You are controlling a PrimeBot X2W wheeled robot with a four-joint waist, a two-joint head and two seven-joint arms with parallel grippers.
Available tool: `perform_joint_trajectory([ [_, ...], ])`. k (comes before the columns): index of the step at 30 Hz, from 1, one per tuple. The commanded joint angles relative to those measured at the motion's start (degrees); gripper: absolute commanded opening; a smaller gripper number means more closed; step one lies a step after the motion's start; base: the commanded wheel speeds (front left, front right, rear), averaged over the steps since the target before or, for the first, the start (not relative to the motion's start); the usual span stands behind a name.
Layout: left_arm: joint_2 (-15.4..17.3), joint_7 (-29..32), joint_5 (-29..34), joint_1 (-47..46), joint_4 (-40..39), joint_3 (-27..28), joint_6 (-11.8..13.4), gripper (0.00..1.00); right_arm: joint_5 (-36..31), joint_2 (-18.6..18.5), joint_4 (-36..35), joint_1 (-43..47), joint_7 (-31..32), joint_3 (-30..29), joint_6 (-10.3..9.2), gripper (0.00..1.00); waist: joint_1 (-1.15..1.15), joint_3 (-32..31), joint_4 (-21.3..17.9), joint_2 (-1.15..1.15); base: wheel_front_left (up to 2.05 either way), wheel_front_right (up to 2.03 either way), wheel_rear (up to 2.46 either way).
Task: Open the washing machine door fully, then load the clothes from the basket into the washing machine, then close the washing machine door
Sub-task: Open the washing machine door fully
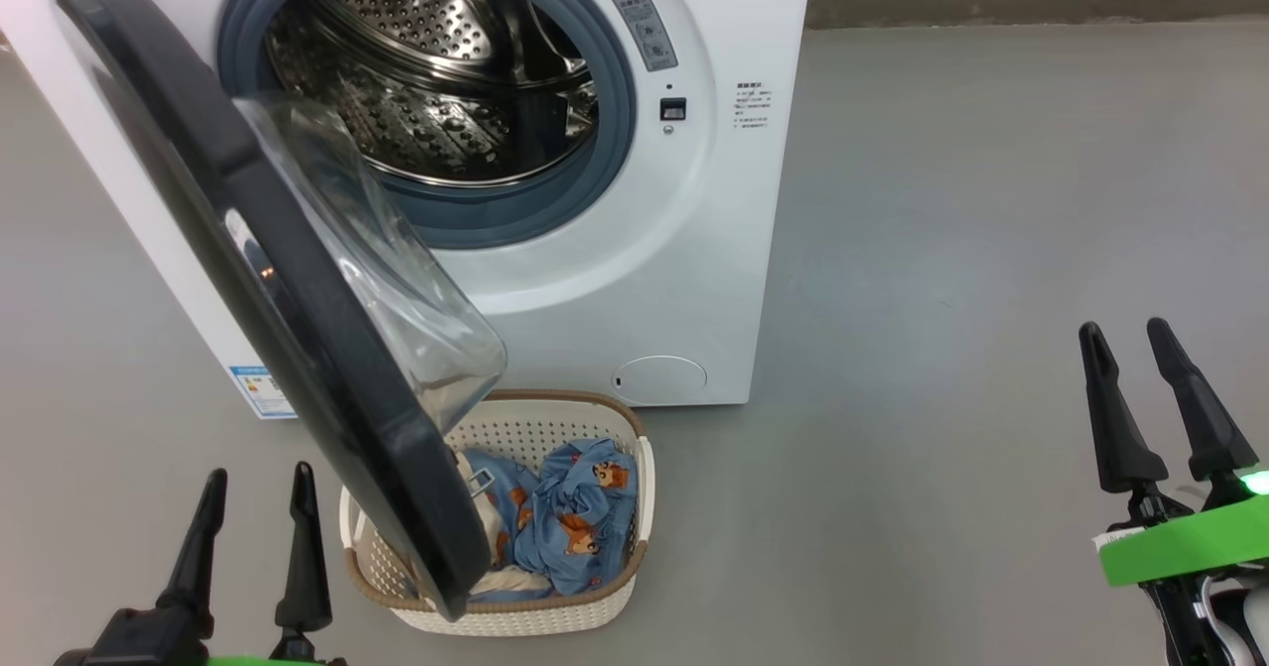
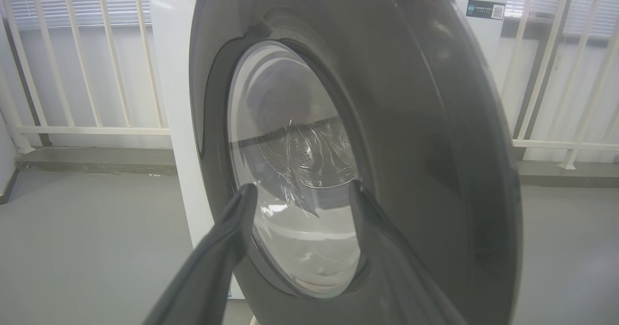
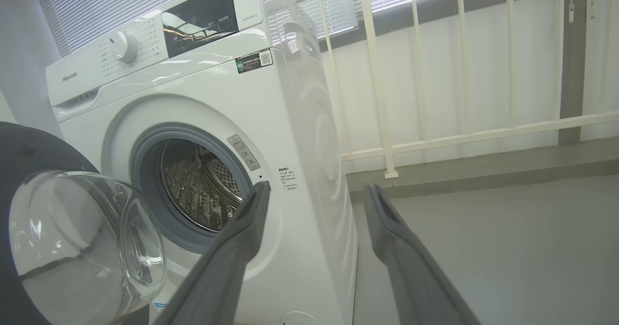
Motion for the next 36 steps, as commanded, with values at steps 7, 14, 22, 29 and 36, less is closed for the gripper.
perform_joint_trajectory([
  [7, 0.5, -0.4, 0.8, -0.6, -1.8, 2.1, -0.2, 1.00, -2.1, -0.4, 0.9, 1.6, -0.5, -0.6, 0.26, 1.00, 0.00, 0.0, -0.8, 0.00, 0.00, 0.00, 0.00],
  [14, 0.4, -0.4, 1.1, -0.4, -1.6, 2.4, -0.4, 1.00, -4.5, -0.6, 4.5, 1.7, -0.5, 0.4, 0.26, 1.00, 0.00, -0.4, -1.1, 0.00, 0.00, 0.00, 0.00],
  [22, 0.4, -0.4, 1.1, -0.6, -1.3, 2.3, -0.6, 1.00, -6.3, 0.2, 6.6, 1.0, -0.5, 0.7, 0.26, 1.00, 0.00, -0.5, -1.2, 0.00, 0.00, 0.00, 0.00],
  [29, 0.4, -0.4, 1.1, -0.6, -0.7, 2.1, -0.9, 1.00, -6.7, 0.5, 7.3, 0.8, -0.5, 0.6, 0.26, 1.00, 0.00, -0.8, -1.1, 0.00, 0.00, 0.00, 0.00],
  [36, 0.6, -0.4, 1.1, -0.7, -0.2, 1.8, -1.0, 1.00, -6.8, 0.6, 7.6, 0.5, -0.5, 0.8, 0.26, 1.00, 0.00, -1.2, -1.2, 0.00, 0.00, 0.00, 0.00],
])
